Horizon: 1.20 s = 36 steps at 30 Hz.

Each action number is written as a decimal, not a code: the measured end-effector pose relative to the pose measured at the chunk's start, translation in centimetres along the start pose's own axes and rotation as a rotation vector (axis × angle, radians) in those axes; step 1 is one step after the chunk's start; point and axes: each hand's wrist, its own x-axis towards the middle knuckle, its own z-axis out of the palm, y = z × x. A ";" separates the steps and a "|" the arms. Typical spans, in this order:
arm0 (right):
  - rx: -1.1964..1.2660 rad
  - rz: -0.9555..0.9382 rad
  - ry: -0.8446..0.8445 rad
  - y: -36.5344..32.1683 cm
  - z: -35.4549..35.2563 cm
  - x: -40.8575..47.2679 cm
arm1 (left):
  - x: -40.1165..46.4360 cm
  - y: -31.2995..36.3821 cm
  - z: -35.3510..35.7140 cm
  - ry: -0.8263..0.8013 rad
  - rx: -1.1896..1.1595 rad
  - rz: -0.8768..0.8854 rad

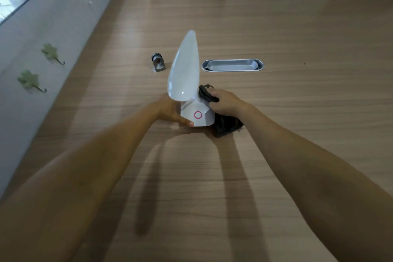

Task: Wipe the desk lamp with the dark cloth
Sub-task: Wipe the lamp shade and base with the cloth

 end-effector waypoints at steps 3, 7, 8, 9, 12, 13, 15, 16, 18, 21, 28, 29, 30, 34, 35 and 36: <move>-0.044 -0.003 -0.073 0.5 0.7 0.2 | 0.0 -0.1 0.1 -0.023 0.000 -0.021; 0.023 -0.014 0.048 0.6 2.4 -1.3 | 0.2 -0.3 0.3 -0.040 -0.024 -0.068; 0.010 -0.035 0.067 0.8 2.7 -1.9 | 0.2 -0.3 0.3 -0.042 -0.025 -0.071; -0.009 -0.078 0.084 1.1 3.1 -2.5 | 0.2 -0.3 0.3 -0.045 -0.026 -0.075; -0.095 -0.225 0.105 2.4 4.5 -4.6 | 0.2 -0.3 0.3 -0.048 -0.030 -0.070; -0.138 -0.247 0.099 2.8 5.0 -5.0 | 0.2 -0.2 0.3 -0.054 -0.038 -0.067; -0.204 -0.250 0.108 3.2 5.3 -5.1 | 0.1 0.0 0.2 -0.072 -0.047 -0.057; -0.206 -0.233 0.116 3.0 5.1 -4.7 | 0.0 0.2 0.2 -0.084 -0.045 -0.053; -0.185 -0.194 0.122 2.4 4.3 -3.4 | 0.1 0.2 0.1 -0.110 -0.038 -0.056; -0.148 -0.133 0.104 1.2 2.7 -1.6 | -0.1 0.3 0.0 -0.092 -0.027 -0.060; -0.053 -0.190 0.133 1.2 4.0 -3.6 | -0.5 0.2 0.0 -0.032 0.086 -0.031; -0.075 -0.218 0.131 1.5 4.5 -4.4 | -0.5 0.2 0.0 -0.022 0.096 -0.021; -0.108 -0.236 0.136 1.7 5.0 -5.0 | -0.5 0.3 0.0 -0.013 0.099 -0.008; -0.247 -0.280 0.184 0.9 5.8 -5.2 | -0.5 0.2 0.0 0.012 0.083 0.024; -0.276 -0.275 0.168 0.2 5.8 -4.7 | -0.4 0.2 0.0 0.019 0.072 0.044; -0.310 -0.265 0.148 -0.5 5.8 -3.9 | -0.5 0.2 0.0 0.031 0.063 0.070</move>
